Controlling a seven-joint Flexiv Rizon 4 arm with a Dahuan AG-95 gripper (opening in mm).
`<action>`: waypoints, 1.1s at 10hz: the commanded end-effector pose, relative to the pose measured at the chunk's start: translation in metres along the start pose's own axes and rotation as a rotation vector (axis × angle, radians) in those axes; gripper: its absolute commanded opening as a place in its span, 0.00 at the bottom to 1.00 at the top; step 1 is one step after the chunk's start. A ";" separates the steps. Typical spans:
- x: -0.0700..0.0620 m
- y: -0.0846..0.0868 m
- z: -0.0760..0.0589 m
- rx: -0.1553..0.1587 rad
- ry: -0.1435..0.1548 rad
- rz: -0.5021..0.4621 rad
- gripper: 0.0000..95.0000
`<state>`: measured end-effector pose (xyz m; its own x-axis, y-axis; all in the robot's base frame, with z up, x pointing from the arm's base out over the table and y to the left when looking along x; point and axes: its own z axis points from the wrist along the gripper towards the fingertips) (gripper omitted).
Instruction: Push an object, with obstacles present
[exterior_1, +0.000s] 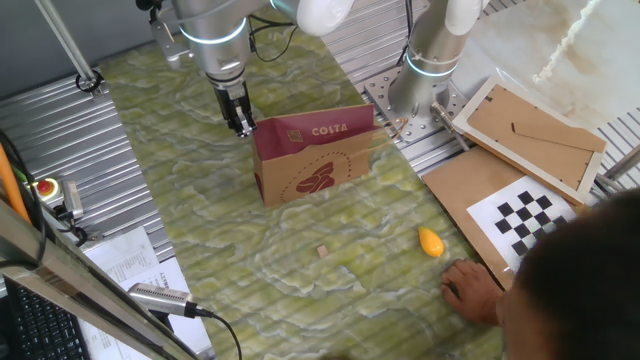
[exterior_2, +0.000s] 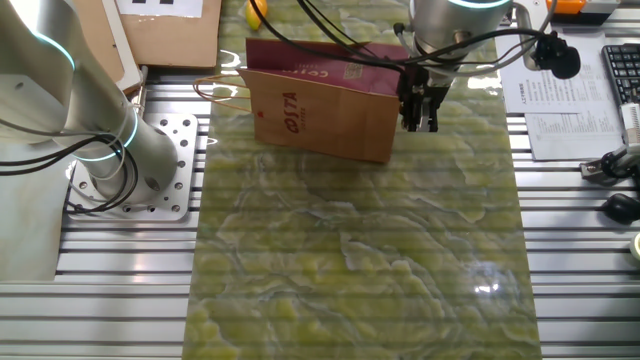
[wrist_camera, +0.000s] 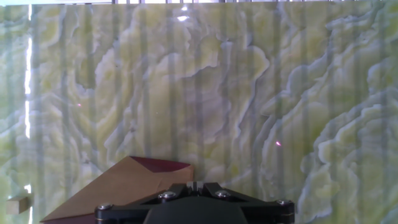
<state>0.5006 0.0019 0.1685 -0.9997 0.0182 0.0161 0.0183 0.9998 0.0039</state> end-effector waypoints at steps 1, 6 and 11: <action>0.000 0.001 0.000 0.000 -0.001 0.001 0.00; -0.001 0.009 0.005 0.000 -0.004 0.006 0.00; -0.001 0.013 0.006 0.008 -0.009 0.009 0.00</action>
<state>0.5024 0.0147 0.1627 -0.9996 0.0273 0.0078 0.0273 0.9996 -0.0057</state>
